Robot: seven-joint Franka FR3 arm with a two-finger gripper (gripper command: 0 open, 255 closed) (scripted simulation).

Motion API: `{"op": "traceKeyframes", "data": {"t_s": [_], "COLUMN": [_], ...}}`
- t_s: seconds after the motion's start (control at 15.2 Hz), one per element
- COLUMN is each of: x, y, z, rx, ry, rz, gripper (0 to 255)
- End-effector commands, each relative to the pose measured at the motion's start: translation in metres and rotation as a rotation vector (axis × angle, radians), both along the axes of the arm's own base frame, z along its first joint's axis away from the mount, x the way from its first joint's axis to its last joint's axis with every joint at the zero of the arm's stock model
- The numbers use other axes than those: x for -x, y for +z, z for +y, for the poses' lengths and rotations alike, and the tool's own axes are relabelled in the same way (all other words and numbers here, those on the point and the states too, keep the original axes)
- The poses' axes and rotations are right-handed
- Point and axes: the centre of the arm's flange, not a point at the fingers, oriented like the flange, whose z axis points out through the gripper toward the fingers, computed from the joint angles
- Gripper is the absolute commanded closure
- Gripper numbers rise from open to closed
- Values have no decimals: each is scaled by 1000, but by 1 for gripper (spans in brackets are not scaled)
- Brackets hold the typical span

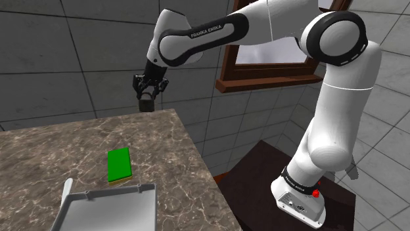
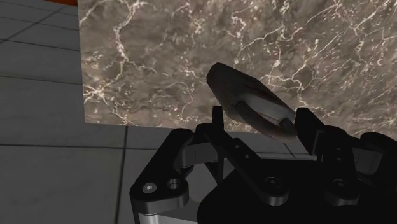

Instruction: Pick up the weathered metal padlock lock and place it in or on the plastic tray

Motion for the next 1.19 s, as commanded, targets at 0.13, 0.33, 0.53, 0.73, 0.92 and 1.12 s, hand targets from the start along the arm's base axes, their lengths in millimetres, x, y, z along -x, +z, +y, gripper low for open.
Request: {"op": "traceKeyframes", "data": {"t_s": [0.13, 0.33, 0.53, 0.73, 0.92, 1.12], "x": [0, 0, 0, 0, 28, 56], "y": [22, 38, 53, 65, 67, 69], "z": [0, 0, 0, 0, 28, 56], "rx": [0, 0, 0, 0, 0, 0], "ry": [0, 0, 0, 0, 0, 0], "rz": [0, 0, 0, 0, 0, 0], "gripper": [255, 255, 255, 255, 255, 255]}}
